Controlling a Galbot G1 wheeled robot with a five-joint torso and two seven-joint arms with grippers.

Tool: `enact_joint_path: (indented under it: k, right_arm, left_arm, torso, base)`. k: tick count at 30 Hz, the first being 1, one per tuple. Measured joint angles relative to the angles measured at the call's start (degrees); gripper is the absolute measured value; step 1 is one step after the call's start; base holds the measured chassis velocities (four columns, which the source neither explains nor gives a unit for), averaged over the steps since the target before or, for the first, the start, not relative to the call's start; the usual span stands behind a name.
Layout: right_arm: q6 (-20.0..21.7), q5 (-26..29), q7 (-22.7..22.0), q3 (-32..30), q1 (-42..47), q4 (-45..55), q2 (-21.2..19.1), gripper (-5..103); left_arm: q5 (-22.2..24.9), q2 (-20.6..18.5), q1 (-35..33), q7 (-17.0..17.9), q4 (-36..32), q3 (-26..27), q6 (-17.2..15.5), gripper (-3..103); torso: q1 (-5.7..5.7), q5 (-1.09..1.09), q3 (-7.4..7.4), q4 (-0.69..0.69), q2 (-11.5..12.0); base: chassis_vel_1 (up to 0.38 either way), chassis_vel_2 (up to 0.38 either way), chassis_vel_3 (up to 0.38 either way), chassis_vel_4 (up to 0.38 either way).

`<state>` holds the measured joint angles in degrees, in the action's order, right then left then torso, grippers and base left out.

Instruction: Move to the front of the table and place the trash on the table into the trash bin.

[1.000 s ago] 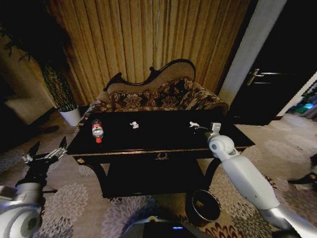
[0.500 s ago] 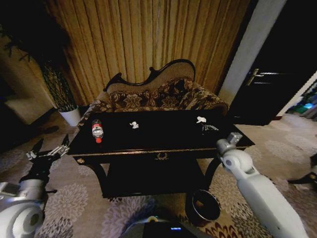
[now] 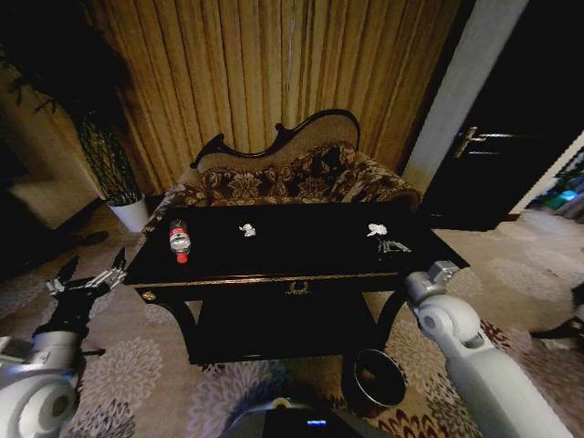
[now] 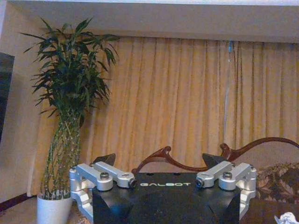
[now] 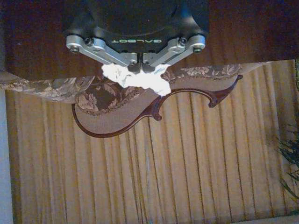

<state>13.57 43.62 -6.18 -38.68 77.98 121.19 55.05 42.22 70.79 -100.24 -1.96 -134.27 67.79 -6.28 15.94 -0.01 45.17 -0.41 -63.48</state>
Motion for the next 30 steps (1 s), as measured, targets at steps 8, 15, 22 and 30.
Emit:
enact_joint_path:
  k: [8,15,22,30]
  right_arm:
    - [0.96,-0.69,-0.16,-0.54,0.99,0.64,0.73,1]
    - [0.99,-1.40,-0.23,-0.38,1.28,0.40,1.42,1]
    - [-0.12,-3.19,-0.19,0.51,1.07,-1.05,1.93,1]
    - [-0.44,-4.97,0.49,1.12,2.21,-6.28,4.40,1]
  left_arm:
    - [-0.15,0.06,-0.05,-0.01,-0.06,-0.39,0.02,100]
    - [-0.19,0.00,-0.20,-0.02,0.05,-0.36,0.08,100]
    - [-0.23,-0.03,-0.14,-0.04,0.23,-0.45,0.11,100]
    - [-0.23,-0.04,-0.02,-0.07,0.44,-0.58,0.17,100]
  torso:
    - [0.01,0.00,0.00,0.00,0.01]
    - [-0.01,0.00,-0.01,-0.01,-0.01]
    - [-0.02,0.00,-0.01,0.00,-0.02]
    - [0.02,0.01,0.01,0.00,0.01]
  base:
    - [0.087,-0.071,-0.073,0.075]
    - [0.180,-0.177,-0.157,0.172]
    - [0.173,-0.177,-0.165,0.153]
    - [0.031,-0.030,-0.042,0.036]
